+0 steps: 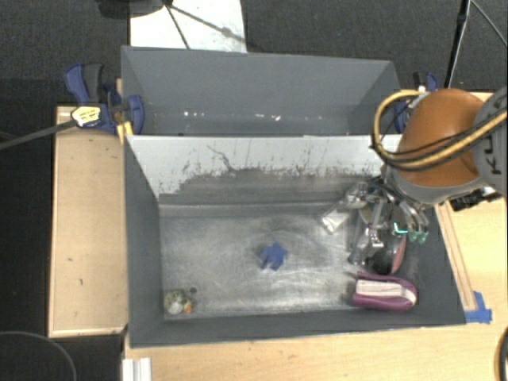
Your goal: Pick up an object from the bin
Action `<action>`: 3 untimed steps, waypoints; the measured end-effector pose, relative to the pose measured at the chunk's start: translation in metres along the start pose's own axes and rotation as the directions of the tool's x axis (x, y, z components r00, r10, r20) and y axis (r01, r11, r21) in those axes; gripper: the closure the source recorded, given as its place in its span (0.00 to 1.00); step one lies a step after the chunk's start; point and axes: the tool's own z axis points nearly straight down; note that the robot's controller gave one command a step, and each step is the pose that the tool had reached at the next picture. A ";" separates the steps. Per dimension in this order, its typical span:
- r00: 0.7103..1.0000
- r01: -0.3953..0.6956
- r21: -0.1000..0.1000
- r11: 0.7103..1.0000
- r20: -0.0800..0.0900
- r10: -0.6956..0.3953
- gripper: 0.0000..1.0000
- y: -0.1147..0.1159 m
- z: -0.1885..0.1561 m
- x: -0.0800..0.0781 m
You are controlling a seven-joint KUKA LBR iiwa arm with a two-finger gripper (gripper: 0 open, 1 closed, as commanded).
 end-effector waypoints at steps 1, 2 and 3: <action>0.964 -0.266 -0.003 0.964 0.007 0.266 0.00 0.047 0.075 0.033; 0.974 -0.224 -0.006 0.975 0.021 0.224 0.00 0.134 0.077 0.030; 0.974 -0.227 -0.006 0.974 0.025 0.227 1.00 0.129 0.075 0.028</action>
Offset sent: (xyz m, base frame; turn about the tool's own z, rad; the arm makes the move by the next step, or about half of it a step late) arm -0.0334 0.0461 -0.0751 0.2708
